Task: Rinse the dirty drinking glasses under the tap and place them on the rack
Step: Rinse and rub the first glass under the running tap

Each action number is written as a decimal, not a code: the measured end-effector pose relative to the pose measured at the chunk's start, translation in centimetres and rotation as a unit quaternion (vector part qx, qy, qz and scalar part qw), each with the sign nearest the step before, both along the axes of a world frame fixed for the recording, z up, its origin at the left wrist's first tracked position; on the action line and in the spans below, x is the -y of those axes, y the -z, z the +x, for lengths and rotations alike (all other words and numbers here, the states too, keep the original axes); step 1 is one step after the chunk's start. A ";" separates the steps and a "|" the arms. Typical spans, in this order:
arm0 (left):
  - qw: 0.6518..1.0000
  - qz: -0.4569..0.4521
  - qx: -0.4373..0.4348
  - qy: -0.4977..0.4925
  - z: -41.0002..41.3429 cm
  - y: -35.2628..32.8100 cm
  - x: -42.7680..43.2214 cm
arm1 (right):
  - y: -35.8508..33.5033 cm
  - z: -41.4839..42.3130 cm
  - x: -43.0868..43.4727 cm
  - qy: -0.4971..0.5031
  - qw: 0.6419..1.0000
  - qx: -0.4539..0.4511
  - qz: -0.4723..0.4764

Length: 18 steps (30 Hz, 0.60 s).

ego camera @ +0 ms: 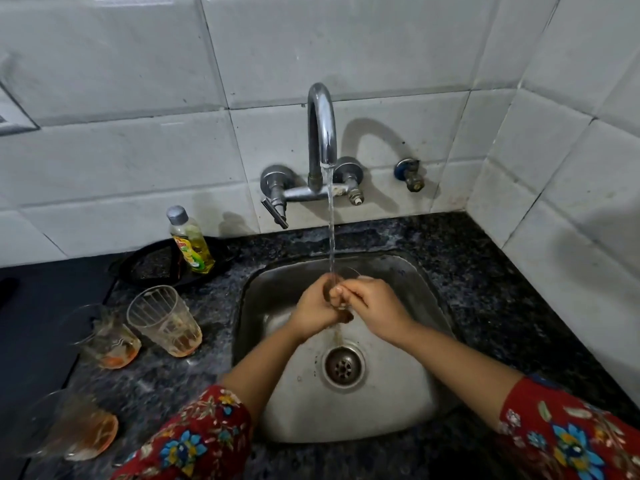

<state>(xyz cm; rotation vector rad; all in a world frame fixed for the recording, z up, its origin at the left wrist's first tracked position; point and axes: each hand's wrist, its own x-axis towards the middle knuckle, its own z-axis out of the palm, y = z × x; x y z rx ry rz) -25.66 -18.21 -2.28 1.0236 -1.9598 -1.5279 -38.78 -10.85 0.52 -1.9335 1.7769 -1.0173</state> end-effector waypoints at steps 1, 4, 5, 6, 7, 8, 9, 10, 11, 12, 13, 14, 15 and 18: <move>0.996 0.057 -0.026 0.066 0.7 -0.3 0.8 | -0.2 -0.7 -0.1 -0.037 0.999 -0.007 -0.015; 0.972 0.173 -0.050 0.154 2.0 -0.9 1.4 | -0.6 -1.6 0.0 -0.085 0.996 -0.013 -0.015; 0.973 0.178 -0.043 0.140 2.1 -0.6 1.2 | -0.7 -1.5 0.1 -0.071 0.997 -0.011 -0.005; 0.978 0.171 -0.043 0.115 2.0 -0.4 1.0 | -0.9 -1.4 0.2 -0.052 0.999 0.000 0.009; 0.983 0.153 -0.055 0.086 1.8 0.0 0.7 | -0.9 -1.2 0.4 -0.037 0.999 0.003 0.022; 0.988 0.127 -0.072 0.058 1.6 0.5 0.4 | -0.8 -0.9 0.5 -0.030 0.999 0.005 0.036; 0.991 0.092 -0.088 0.029 1.4 0.9 0.0 | -0.6 -0.4 0.7 -0.022 0.998 0.014 0.050; 0.994 0.050 -0.097 -0.004 1.1 1.2 -0.5 | -0.4 0.0 0.9 -0.012 0.997 0.035 0.063; 0.995 0.005 -0.097 -0.039 0.9 1.5 -0.8 | -0.4 0.2 1.1 -0.004 0.996 0.055 0.069; 0.994 -0.025 -0.089 -0.058 0.8 1.4 -0.9 | -0.4 0.3 1.2 -0.005 0.996 0.057 0.064; 0.995 -0.026 -0.080 -0.050 0.8 1.1 -0.7 | -0.4 0.3 1.2 -0.016 0.998 0.043 0.053; 0.998 0.008 -0.067 -0.016 1.1 0.6 -0.3 | -0.6 0.0 1.1 -0.035 0.998 0.027 0.045; 0.996 0.062 -0.050 0.031 1.5 0.2 0.4 | -0.7 -0.4 0.9 -0.055 0.998 0.022 0.038; 0.980 0.166 -0.011 0.108 2.1 -0.2 1.6 | -0.7 -1.5 0.6 -0.082 0.995 0.044 0.046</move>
